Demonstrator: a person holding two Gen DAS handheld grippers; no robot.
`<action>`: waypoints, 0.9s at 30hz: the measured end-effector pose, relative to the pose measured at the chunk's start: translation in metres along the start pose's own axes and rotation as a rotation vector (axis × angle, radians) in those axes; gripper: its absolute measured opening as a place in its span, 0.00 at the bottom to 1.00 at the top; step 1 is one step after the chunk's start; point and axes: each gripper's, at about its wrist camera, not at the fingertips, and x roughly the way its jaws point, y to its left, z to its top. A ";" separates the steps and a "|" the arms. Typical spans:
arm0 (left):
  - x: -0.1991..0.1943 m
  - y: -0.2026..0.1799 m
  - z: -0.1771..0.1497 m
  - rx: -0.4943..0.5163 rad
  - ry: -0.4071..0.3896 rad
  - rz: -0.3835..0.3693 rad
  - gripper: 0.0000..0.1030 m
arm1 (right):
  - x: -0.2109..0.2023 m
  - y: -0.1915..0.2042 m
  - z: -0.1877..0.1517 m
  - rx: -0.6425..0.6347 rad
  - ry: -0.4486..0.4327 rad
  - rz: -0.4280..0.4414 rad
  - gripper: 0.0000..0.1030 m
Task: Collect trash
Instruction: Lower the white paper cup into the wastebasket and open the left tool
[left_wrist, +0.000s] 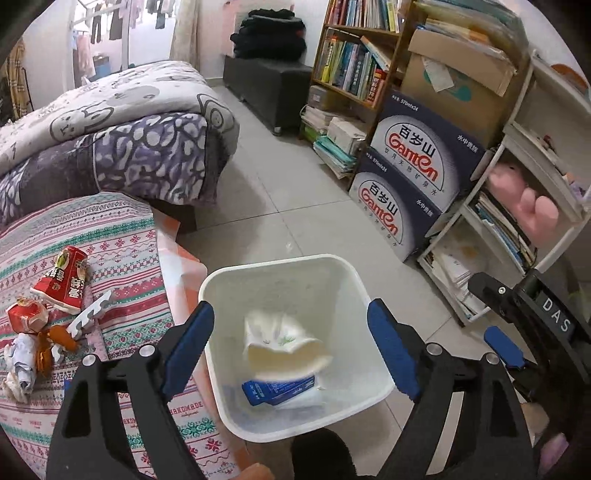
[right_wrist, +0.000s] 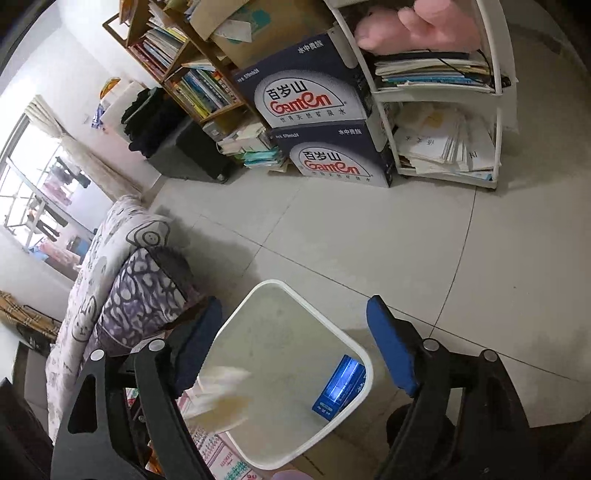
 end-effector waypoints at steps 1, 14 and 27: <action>-0.002 0.002 -0.001 -0.002 0.000 0.000 0.81 | -0.001 0.005 -0.002 -0.010 -0.008 0.002 0.79; -0.041 0.064 -0.018 0.032 -0.022 0.146 0.81 | -0.034 0.120 -0.030 -0.414 -0.057 0.029 0.91; -0.037 0.206 -0.040 -0.173 0.117 0.418 0.81 | 0.020 0.172 -0.101 -0.660 0.063 0.033 0.92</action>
